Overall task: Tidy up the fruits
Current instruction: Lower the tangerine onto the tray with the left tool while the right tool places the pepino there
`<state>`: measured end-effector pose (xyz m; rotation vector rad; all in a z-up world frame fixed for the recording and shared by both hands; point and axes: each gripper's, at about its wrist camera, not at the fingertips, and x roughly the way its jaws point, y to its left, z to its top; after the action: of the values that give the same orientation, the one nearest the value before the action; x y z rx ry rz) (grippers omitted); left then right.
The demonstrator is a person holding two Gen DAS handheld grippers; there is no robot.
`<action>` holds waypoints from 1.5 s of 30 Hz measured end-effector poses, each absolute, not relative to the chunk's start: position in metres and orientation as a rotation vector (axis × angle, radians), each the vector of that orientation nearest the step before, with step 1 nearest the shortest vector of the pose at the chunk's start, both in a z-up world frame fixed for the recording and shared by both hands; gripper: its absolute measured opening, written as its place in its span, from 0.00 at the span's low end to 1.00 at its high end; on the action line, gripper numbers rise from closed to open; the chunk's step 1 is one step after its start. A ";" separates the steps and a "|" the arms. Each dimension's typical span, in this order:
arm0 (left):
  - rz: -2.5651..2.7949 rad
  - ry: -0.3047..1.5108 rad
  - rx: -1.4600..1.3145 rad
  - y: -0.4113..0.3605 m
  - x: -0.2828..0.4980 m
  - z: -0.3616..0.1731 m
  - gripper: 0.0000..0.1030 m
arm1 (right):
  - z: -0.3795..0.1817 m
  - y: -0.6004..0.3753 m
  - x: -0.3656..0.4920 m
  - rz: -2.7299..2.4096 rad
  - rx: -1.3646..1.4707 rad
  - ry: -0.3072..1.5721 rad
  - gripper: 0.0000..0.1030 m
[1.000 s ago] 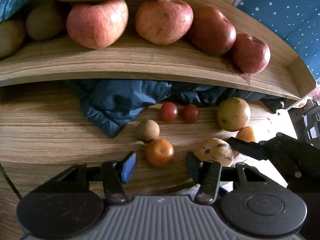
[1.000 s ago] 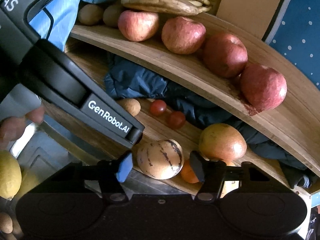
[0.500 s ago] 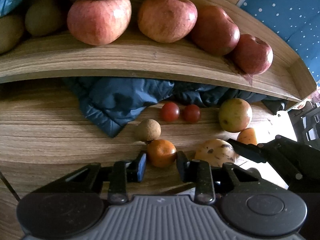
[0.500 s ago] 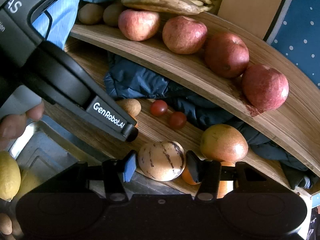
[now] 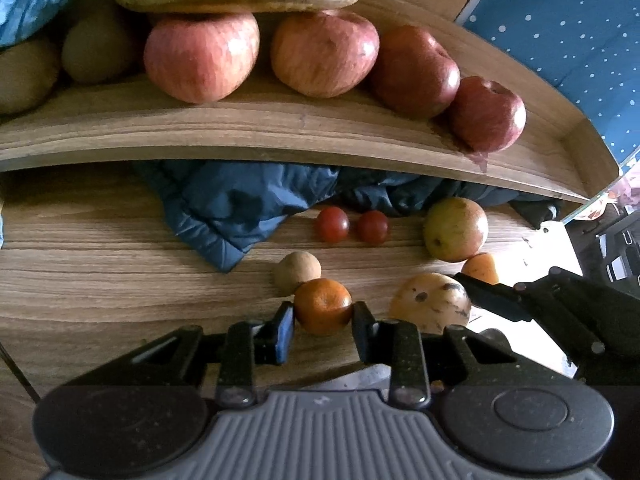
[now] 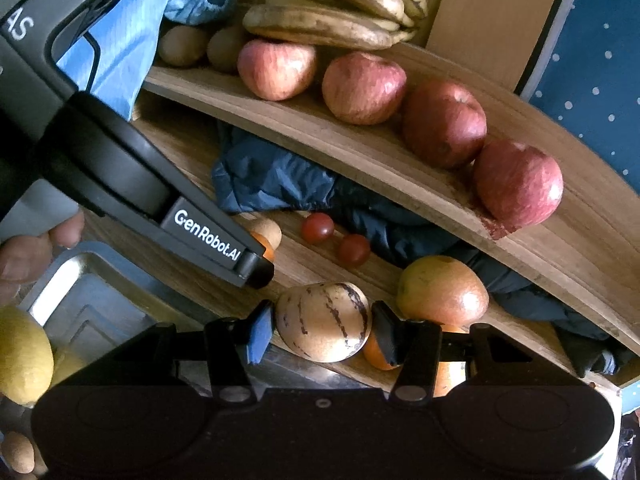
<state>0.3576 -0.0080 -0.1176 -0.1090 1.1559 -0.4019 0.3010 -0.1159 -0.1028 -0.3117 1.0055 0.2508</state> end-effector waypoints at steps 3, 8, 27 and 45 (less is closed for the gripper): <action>-0.411 1.145 -0.107 -0.006 0.352 -0.114 0.33 | -0.098 -0.115 0.297 0.246 -0.311 0.994 0.53; -0.433 1.131 -0.099 -0.003 0.341 -0.107 0.33 | -0.089 -0.111 0.286 0.234 -0.315 0.979 0.53; -0.577 1.108 -0.009 0.008 0.287 -0.090 0.33 | -0.059 -0.087 0.225 0.173 -0.267 0.981 0.53; -0.737 1.122 0.109 0.009 0.243 -0.093 0.33 | -0.053 -0.074 0.162 0.164 -0.153 1.037 0.53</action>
<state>0.2434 0.0089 -0.0931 0.1091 1.1219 -0.7365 0.1618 -0.0743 -0.0531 -0.1530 1.0370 0.1642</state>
